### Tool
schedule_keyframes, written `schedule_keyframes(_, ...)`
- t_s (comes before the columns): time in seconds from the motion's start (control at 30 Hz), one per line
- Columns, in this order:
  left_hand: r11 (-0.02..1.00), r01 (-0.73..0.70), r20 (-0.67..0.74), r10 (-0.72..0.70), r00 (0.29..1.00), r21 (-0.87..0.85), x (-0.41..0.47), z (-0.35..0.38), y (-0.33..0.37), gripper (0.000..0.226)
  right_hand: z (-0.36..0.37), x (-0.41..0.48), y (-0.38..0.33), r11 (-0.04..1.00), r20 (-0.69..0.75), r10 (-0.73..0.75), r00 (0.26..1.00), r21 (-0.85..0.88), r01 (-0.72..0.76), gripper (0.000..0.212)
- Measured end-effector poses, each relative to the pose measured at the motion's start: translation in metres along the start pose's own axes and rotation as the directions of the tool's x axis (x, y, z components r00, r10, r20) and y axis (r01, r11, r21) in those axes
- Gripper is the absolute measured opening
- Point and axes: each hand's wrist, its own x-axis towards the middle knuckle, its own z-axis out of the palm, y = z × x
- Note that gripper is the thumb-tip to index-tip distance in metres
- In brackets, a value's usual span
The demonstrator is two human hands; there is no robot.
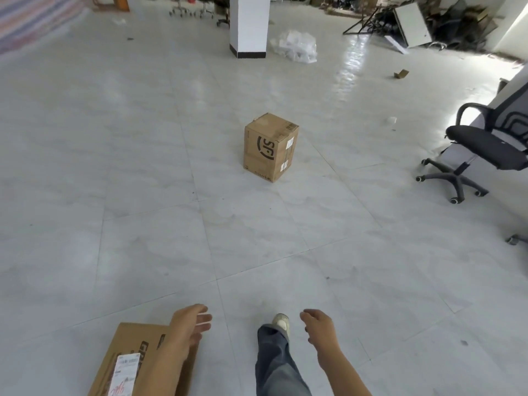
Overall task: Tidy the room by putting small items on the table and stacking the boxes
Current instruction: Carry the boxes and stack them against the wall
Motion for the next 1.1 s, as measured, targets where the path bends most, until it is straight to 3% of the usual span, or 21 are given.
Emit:
schedule_keyframes(0.23,0.993,-0.119,-0.092,0.117,0.989,-0.015,0.075,0.072,0.139,0.017,-0.016,0.147,-0.158,0.979,-0.021,-0.148,0.989,0.139,0.150,0.030)
schedule_keyframes(0.37,0.986,-0.166,-0.108,0.163,0.981,-0.023,0.102,0.119,0.193,0.017,-0.024,0.197,-0.213,0.972,0.002,-0.182,0.983,0.152,0.180,0.023)
schedule_keyframes(0.57,1.000,-0.009,-0.077,0.010,0.997,0.011,0.140,0.160,0.197,0.019,-0.014,0.246,-0.215,0.998,0.172,-0.055,0.984,0.004,0.055,0.010)
schedule_keyframes(0.67,0.998,0.070,-0.116,-0.071,0.991,-0.008,0.172,0.166,0.216,0.020,-0.008,0.283,-0.233,0.997,0.185,-0.023,0.982,-0.071,0.036,0.019)
schedule_keyframes(0.8,0.998,0.051,-0.140,-0.057,0.988,-0.046,0.231,0.179,0.273,0.022,-0.006,0.339,-0.284,0.990,0.164,-0.053,0.985,-0.117,0.073,0.032)
schedule_keyframes(1.1,0.997,-0.060,-0.018,0.059,0.998,-0.047,0.344,0.241,0.457,0.016,-0.005,0.456,-0.420,0.991,0.019,-0.065,0.998,-0.115,0.066,0.031)
